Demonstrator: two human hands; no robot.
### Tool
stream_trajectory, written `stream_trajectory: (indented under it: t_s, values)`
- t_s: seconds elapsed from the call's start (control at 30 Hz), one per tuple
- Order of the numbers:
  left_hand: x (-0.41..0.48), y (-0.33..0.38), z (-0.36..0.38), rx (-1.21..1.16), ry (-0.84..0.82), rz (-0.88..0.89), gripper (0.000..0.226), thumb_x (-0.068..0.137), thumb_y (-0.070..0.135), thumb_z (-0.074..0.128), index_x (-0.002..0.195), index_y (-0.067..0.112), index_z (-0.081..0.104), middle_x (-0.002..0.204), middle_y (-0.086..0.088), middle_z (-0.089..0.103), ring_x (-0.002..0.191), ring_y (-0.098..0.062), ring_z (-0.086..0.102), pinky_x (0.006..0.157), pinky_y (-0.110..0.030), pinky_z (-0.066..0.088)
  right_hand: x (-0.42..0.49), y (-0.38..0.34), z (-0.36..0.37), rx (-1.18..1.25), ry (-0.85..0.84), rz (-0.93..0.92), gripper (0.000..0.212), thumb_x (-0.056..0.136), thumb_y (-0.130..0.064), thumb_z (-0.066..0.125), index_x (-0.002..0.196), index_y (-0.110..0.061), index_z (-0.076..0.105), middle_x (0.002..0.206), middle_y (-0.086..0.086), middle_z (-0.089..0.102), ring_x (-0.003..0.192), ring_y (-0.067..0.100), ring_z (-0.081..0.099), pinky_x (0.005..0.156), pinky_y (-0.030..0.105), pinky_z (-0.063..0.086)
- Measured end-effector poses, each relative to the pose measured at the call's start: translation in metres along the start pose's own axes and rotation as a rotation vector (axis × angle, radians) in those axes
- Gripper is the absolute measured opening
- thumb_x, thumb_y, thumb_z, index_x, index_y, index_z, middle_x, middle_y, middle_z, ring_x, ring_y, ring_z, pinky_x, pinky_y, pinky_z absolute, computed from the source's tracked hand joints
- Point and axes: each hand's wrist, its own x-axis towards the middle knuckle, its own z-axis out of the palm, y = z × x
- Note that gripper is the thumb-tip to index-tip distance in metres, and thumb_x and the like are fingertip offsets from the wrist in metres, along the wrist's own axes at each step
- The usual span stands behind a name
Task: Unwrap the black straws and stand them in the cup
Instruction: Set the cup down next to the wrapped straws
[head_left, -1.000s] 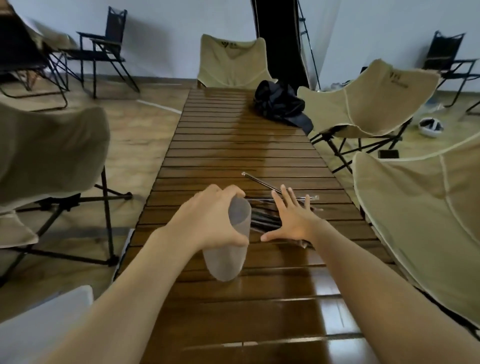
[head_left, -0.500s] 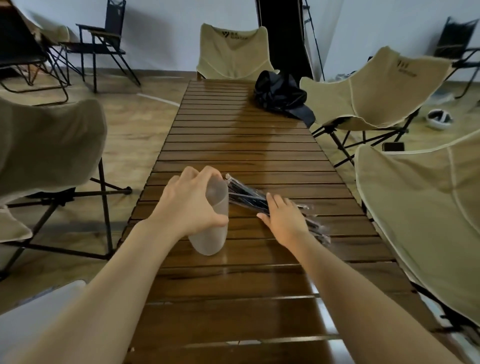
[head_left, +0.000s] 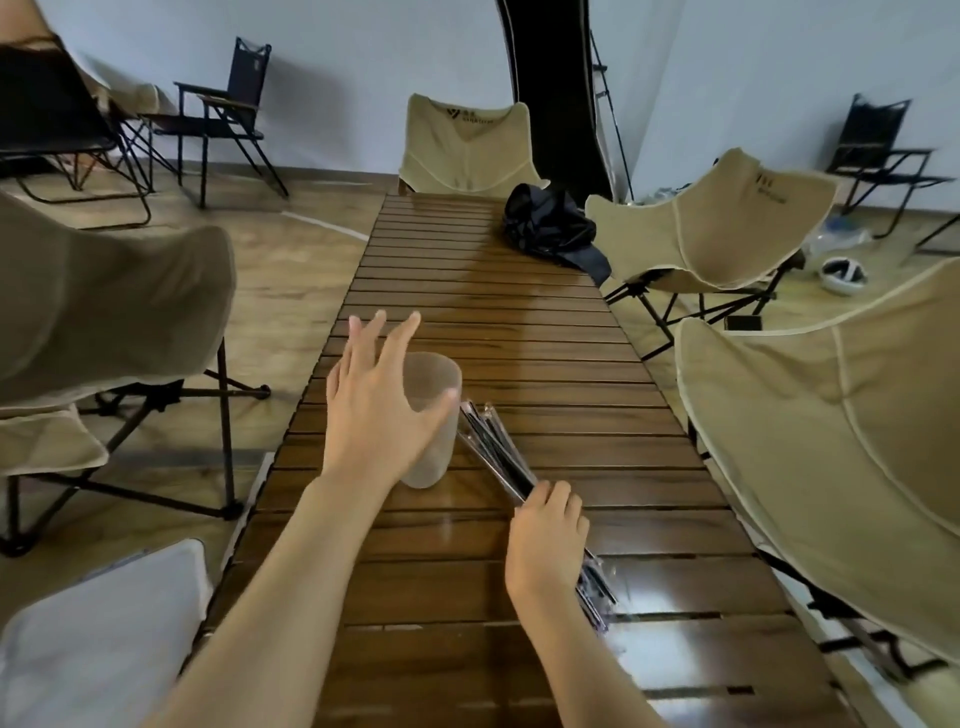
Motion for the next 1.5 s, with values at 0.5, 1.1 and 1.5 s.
stream_trajectory:
  t_s: [0.5,1.1,1.5]
  values:
    - [-0.078,-0.027,0.064,-0.435,0.112,-0.458,0.103,0.063,0.024,0.087,0.143,0.024,0.021,0.146,-0.004,0.03,0.13,-0.019,0.039,0.101,-0.033,0.04,-0.01,0.035,-0.03,0.051,-0.037,-0.016,0.03,0.095,-0.032,0.051,0.121,-0.016,0.048,0.119,0.001,0.047,0.111,0.018,0.048,0.093,0.03,0.045]
    - [-0.038,-0.049,0.114,-0.545,0.005,-0.494,0.111,0.065,0.031,0.086,0.146,0.031,0.011,0.142,-0.008,0.042,0.128,-0.029,0.044,0.1,-0.046,0.043,-0.018,0.042,-0.016,0.063,-0.197,-0.183,0.063,0.101,-0.044,0.029,0.152,-0.021,-0.001,0.161,0.001,-0.002,0.148,0.02,-0.002,0.119,0.04,0.005]
    - [-0.1,-0.043,0.072,-0.44,0.0,-0.555,0.094,0.056,0.025,0.091,0.13,0.027,0.032,0.107,0.01,0.044,0.099,-0.011,0.044,0.088,-0.044,0.05,-0.005,0.056,-0.025,0.176,-0.195,-0.176,0.057,0.1,-0.024,0.042,0.151,-0.028,0.017,0.158,-0.007,0.02,0.146,0.016,0.015,0.12,0.041,0.015]
